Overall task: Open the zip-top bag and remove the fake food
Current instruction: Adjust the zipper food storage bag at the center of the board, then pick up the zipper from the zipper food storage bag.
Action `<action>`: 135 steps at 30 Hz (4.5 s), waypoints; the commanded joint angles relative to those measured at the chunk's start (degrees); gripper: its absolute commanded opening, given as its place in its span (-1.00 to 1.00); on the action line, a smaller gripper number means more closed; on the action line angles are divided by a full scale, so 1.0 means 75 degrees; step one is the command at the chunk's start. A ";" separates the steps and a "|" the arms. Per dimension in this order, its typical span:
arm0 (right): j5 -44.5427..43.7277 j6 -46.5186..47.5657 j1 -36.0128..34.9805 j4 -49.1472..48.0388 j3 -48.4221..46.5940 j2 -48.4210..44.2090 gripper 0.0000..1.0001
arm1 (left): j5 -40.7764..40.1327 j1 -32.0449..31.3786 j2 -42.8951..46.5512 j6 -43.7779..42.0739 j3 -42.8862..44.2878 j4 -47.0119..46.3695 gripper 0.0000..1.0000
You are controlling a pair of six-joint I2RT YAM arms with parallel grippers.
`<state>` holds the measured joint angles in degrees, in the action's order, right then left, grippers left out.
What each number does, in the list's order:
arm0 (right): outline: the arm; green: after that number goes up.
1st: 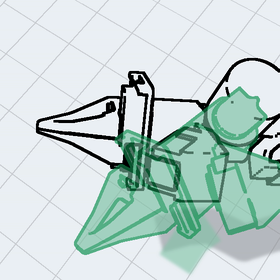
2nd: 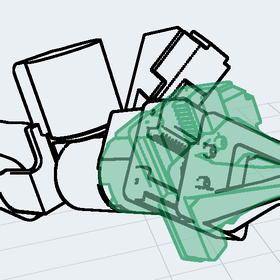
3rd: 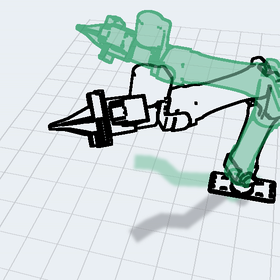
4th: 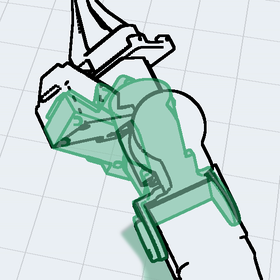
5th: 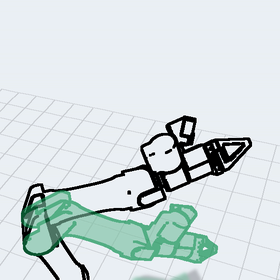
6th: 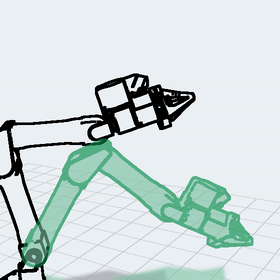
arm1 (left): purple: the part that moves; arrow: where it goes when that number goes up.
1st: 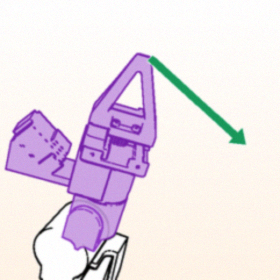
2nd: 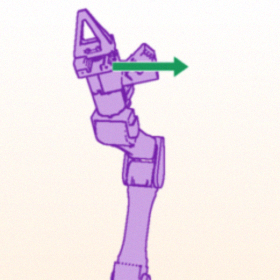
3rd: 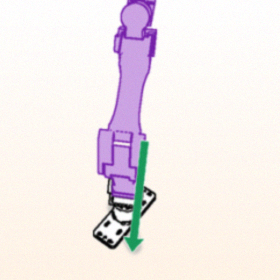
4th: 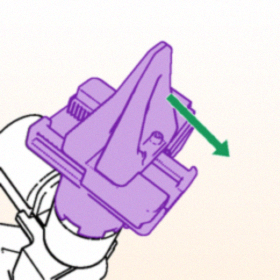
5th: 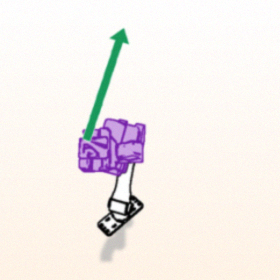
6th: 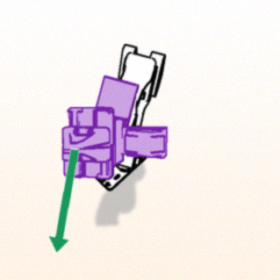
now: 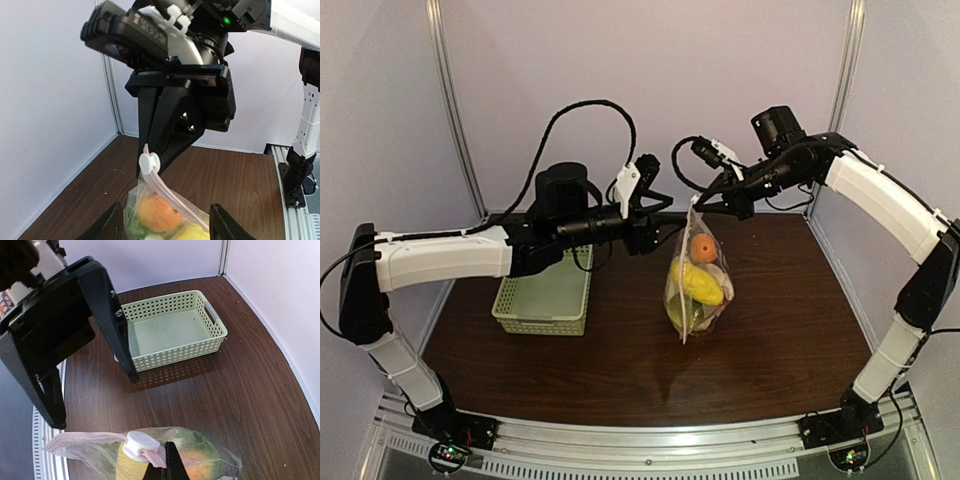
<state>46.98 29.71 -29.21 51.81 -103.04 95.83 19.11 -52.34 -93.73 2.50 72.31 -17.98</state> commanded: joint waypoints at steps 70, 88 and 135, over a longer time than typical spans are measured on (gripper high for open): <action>0.0416 0.1667 -0.0444 0.1650 -0.0078 -0.0969 -1.00 | 0.3709 0.0331 -0.1771 -0.0933 0.3232 0.1996 0.17; 0.0132 0.1711 -0.0535 0.1616 0.0003 -0.0952 -1.00 | 0.4708 0.0232 -0.2246 -0.1627 0.4145 0.3868 -0.52; -0.0824 0.1569 -0.0675 0.1279 0.0107 -0.0849 -1.00 | 0.5367 0.0615 -0.2507 0.0389 0.4033 0.2749 -0.76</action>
<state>41.67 41.91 -33.78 63.07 -101.62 88.64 58.06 -47.92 -111.33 4.64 102.13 5.13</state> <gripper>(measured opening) 0.014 0.158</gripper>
